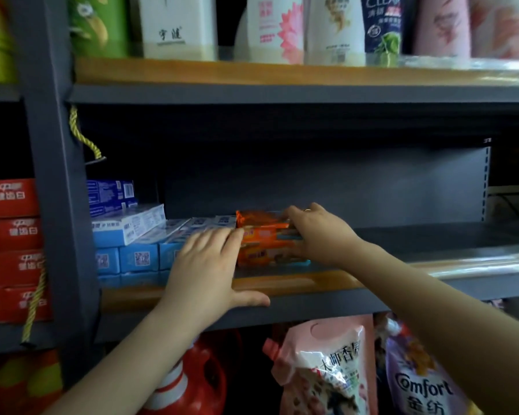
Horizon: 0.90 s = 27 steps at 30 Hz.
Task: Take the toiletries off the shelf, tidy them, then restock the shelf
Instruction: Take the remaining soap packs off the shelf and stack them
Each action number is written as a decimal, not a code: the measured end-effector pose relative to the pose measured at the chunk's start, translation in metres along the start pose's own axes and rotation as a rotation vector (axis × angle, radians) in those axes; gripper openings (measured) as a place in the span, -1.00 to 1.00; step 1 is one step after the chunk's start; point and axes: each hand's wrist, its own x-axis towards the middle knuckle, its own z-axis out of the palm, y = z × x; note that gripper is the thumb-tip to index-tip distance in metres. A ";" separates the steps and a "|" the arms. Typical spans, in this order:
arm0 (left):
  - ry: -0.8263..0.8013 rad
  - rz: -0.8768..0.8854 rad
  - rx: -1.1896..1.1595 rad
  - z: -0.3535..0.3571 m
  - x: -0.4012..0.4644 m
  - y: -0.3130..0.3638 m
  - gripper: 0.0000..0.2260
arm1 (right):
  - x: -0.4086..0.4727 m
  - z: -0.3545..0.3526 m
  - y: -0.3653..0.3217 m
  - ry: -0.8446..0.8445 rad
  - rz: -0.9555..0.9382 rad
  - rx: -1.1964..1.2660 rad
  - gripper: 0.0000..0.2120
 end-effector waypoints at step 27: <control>0.295 0.257 -0.830 -0.007 -0.063 0.072 -0.62 | -0.181 -0.004 0.007 0.331 -0.030 0.460 -0.65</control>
